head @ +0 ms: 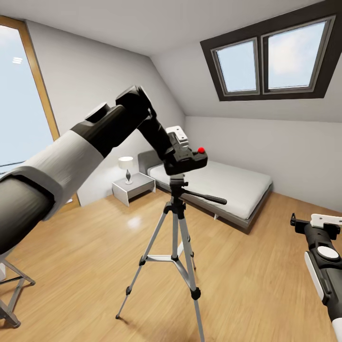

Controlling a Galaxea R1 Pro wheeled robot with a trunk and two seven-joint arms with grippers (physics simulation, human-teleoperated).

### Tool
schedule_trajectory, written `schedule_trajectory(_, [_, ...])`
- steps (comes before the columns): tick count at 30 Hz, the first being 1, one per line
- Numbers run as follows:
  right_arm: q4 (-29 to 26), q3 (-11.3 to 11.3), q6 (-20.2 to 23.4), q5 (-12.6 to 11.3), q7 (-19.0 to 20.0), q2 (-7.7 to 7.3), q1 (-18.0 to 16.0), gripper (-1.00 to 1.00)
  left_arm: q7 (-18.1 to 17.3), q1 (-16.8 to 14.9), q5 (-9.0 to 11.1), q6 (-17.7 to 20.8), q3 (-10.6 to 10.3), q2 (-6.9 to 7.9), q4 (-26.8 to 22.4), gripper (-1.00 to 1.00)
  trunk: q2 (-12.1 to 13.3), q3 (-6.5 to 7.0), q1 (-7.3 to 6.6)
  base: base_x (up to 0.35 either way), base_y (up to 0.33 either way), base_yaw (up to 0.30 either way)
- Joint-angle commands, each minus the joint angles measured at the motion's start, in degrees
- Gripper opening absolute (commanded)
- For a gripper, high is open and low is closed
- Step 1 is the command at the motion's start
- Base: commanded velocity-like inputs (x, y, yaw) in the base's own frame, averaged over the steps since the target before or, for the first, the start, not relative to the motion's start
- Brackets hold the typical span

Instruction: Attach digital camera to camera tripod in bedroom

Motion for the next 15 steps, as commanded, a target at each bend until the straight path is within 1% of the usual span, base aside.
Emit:
schedule_trajectory(1, [-0.1,0.0,0.4,0.4,-0.2,0.00,0.0,1.00,-0.5,0.0,-0.6,0.7,0.1,0.14,-0.2,-1.00,-0.1,-0.05,0.02,0.000,0.000,0.000])
schedule_trajectory(5, [-0.1,0.0,0.5,0.4,-0.2,0.16,0.0,1.00,-0.3,0.0,-0.6,0.8,0.3,0.90,-0.6,-1.00,-0.1,-0.05,0.02,0.000,0.000,0.000])
schedule_trajectory(9, [-0.1,0.0,0.5,0.1,0.7,0.34,0.0,1.00,-0.2,0.0,-0.6,0.8,1.1,1.31,-0.8,-1.00,-0.1,-0.05,0.02,0.000,0.000,0.000])
schedule_trajectory(12, [-0.1,0.0,0.6,-0.6,3.6,0.57,0.1,1.00,0.0,0.0,-0.6,0.8,1.8,1.44,-0.8,-1.00,-0.1,-0.05,0.02,0.000,0.000,0.000])
schedule_trajectory(15, [0.0,0.0,0.7,-1.7,9.2,0.69,0.4,1.00,0.4,0.0,-0.6,0.9,2.2,1.57,-0.9,-1.00,-0.1,-0.05,0.02,0.000,0.000,0.000])
